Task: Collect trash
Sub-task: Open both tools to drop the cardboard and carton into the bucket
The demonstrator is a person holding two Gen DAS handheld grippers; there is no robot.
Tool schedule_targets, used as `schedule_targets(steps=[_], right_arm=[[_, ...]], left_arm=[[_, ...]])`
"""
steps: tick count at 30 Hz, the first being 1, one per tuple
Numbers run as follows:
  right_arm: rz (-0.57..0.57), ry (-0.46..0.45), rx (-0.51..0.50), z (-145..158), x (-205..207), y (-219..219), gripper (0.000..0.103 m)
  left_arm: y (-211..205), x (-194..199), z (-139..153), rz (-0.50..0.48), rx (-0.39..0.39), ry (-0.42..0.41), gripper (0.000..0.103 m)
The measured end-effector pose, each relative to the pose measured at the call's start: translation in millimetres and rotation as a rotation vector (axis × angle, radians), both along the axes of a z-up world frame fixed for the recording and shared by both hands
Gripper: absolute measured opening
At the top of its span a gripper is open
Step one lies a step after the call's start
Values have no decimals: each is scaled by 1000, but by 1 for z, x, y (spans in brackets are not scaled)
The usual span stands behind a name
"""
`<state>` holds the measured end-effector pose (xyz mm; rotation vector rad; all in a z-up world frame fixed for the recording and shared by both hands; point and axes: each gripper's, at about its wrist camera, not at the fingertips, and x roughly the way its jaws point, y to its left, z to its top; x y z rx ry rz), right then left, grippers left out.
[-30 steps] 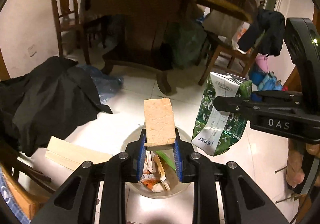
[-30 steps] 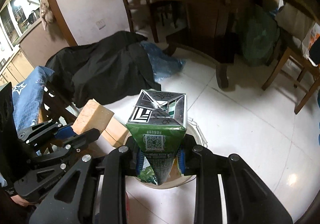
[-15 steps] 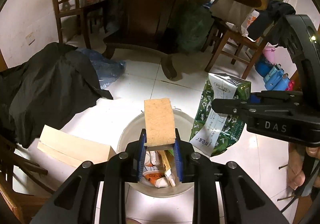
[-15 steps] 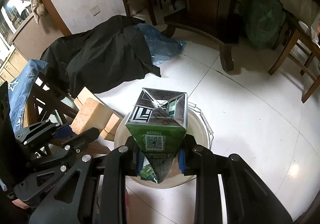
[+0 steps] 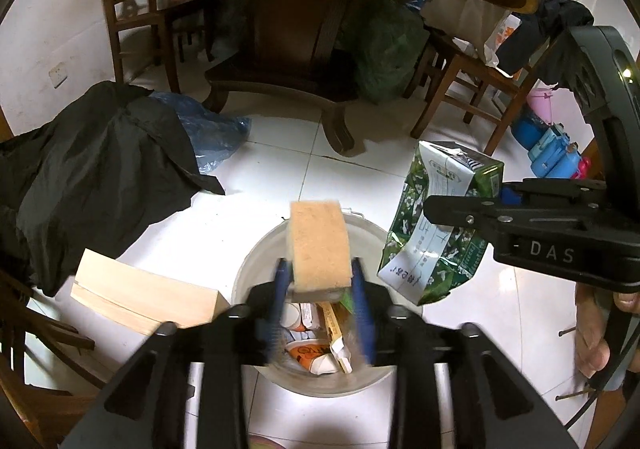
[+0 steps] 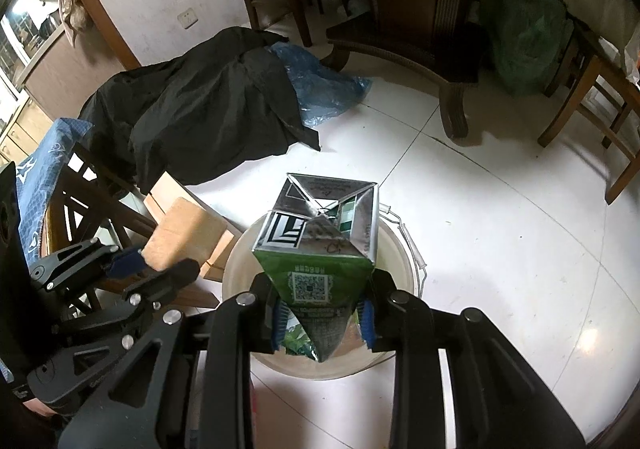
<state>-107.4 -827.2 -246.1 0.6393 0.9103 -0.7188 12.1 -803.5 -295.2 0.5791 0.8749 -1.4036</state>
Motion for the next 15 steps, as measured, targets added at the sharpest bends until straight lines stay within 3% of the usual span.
schedule_targets(steps=[2, 4, 7, 15], right_arm=[[-2, -3, 5, -1, -1, 1, 39], [-4, -10, 11, -3, -2, 1, 44], [-22, -24, 2, -1, -5, 0, 50], [-30, -38, -14, 4, -7, -1, 50]], left_arm=[[2, 3, 0, 8, -5, -2, 55], [3, 4, -1, 19, -7, -7, 61], [6, 7, -2, 21, -4, -15, 61], [8, 9, 3, 34, -5, -22, 61]])
